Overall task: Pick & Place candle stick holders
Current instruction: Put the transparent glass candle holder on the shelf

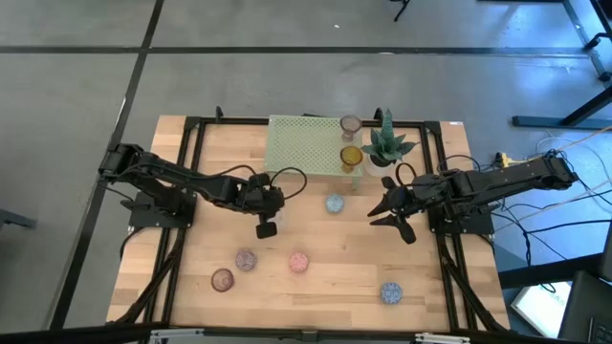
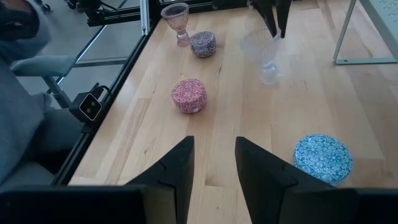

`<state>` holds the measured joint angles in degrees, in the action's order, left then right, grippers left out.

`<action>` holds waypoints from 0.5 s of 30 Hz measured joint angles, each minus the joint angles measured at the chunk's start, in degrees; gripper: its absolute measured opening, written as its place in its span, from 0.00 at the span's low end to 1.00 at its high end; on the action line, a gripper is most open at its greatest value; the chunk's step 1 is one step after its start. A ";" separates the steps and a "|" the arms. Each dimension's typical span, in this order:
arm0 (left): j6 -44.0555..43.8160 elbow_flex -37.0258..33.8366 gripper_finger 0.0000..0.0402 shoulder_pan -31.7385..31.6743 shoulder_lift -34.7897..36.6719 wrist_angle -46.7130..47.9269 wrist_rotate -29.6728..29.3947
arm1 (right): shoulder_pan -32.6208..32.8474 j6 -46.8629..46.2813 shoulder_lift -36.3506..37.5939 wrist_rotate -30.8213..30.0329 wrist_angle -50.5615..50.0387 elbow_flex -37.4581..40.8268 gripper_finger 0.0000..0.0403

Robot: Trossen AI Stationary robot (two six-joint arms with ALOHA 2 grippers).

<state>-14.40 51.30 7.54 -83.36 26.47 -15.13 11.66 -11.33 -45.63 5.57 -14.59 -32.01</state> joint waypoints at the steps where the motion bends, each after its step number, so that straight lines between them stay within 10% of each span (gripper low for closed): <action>1: 0.76 -0.06 0.05 0.19 -0.06 -1.21 0.08 | -0.01 0.01 0.00 0.01 0.00 0.00 0.30; 15: 5.64 -0.14 0.05 1.43 -0.17 -10.17 0.77 | 0.00 0.02 0.00 0.00 0.00 0.00 0.30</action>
<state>-8.76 51.16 8.97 -83.53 16.29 -14.36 11.66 -11.31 -45.63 5.57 -14.59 -32.01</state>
